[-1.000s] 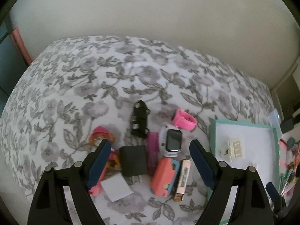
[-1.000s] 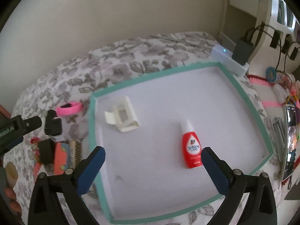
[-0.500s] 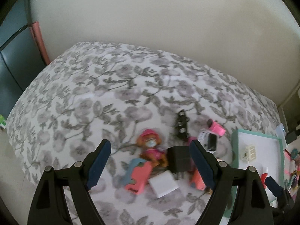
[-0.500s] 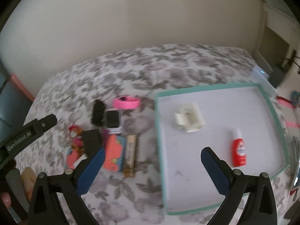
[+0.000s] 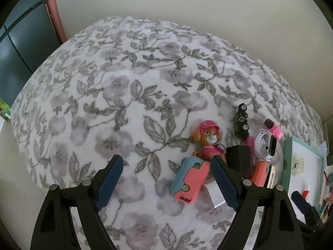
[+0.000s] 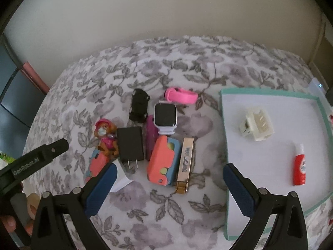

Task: Organize rigid objects
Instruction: 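Move both grippers back to the pile of items, then grasp the pink-blue phone case with the left gripper while the right grasps the gold harmonica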

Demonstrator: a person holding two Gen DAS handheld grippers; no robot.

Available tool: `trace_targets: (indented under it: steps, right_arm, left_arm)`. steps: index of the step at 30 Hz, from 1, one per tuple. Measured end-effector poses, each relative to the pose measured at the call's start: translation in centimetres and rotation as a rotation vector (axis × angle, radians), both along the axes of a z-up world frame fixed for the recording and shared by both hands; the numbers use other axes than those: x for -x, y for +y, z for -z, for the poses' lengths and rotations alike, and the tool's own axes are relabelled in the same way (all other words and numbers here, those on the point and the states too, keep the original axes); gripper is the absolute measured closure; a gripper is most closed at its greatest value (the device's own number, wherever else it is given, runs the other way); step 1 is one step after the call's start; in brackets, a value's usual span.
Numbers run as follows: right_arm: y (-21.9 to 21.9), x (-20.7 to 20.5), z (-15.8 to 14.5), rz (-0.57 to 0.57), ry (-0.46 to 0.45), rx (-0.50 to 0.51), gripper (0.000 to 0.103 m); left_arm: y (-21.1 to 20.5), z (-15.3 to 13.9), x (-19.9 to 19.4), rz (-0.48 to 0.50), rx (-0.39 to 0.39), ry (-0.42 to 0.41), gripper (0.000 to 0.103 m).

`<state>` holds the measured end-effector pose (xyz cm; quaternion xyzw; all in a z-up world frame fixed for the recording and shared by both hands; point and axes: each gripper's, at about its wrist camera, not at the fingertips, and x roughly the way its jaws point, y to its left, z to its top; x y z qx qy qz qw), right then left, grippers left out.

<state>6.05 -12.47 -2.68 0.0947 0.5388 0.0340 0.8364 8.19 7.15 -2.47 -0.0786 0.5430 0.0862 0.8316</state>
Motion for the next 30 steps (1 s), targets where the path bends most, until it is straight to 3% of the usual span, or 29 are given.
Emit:
trace_targets:
  steps: [10, 18, 21, 26, 30]
  right_arm:
    - [-2.4, -0.1, 2.2, 0.074, 0.065, -0.036, 0.026]
    - [-2.8, -0.3, 3.0, 0.083, 0.089, -0.035, 0.047]
    - [-2.4, -0.4, 3.4, 0.069, 0.1, -0.034, 0.054]
    - [-2.3, -0.4, 3.6, 0.067, 0.111, -0.02, 0.069]
    - [-2.4, -0.5, 3.8, 0.067, 0.115, -0.012, 0.075]
  left_arm:
    - [-2.1, 3.8, -1.2, 0.065, 0.051, 0.11, 0.017]
    - [-2.7, 5.1, -1.5, 0.08, 0.042, 0.139, 0.019]
    - [-2.7, 5.5, -1.6, 0.081, 0.046, 0.147, 0.03]
    - [-2.7, 6.5, -1.7, 0.074, 0.068, 0.165, 0.036]
    - [-2.5, 6.5, -1.7, 0.074, 0.075, 0.157, 0.044]
